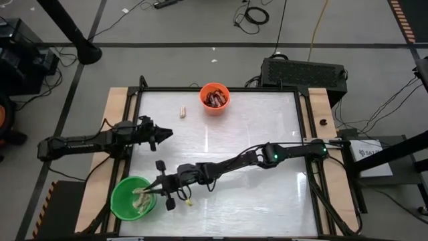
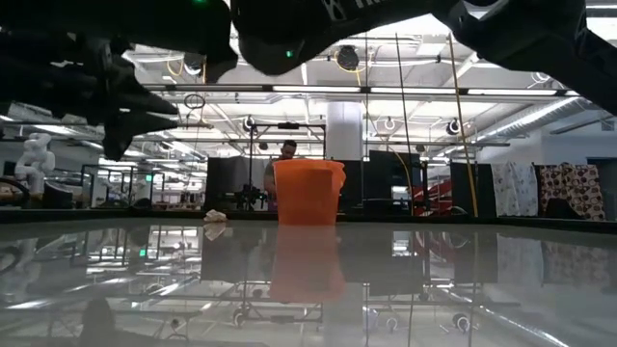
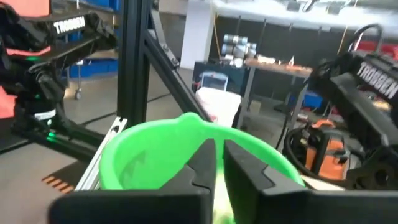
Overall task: Sort candy by brand, put in halloween buckets
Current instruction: Put the white chocolate bar into the green bucket
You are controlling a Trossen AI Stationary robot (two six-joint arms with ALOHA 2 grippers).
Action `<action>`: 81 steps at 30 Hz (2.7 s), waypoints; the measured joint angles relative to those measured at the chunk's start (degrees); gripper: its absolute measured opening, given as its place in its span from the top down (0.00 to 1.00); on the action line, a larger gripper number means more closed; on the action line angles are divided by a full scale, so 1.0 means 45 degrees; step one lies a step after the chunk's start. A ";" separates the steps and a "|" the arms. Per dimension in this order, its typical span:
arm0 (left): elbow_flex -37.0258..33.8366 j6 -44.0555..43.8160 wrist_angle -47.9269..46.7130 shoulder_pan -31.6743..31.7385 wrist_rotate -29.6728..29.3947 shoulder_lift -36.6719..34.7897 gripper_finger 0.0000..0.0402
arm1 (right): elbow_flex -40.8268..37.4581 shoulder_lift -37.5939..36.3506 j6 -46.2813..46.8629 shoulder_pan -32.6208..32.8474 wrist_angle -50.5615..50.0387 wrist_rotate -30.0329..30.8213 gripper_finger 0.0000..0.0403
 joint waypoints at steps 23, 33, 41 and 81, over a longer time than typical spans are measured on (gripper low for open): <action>0.3438 -0.0657 -0.5081 -0.2293 -0.2300 0.1430 0.71 | 0.0106 -0.6580 -0.1595 -0.2019 -1.4703 -0.0119 0.56; 0.4156 -0.1733 -0.8358 -0.2297 -0.3847 0.1422 0.71 | -0.3258 -0.6936 0.1572 -0.5658 -1.2719 -0.0777 0.59; 0.4763 -0.1993 -0.8806 -0.1198 -0.4121 0.1443 0.71 | -0.4483 -0.5638 0.4248 -0.6754 -0.8144 0.0361 0.59; 0.5259 -0.1732 -0.8777 0.3036 -0.0812 0.4455 0.71 | -0.0415 -0.1088 0.4670 -0.6200 -1.1233 0.4872 0.59</action>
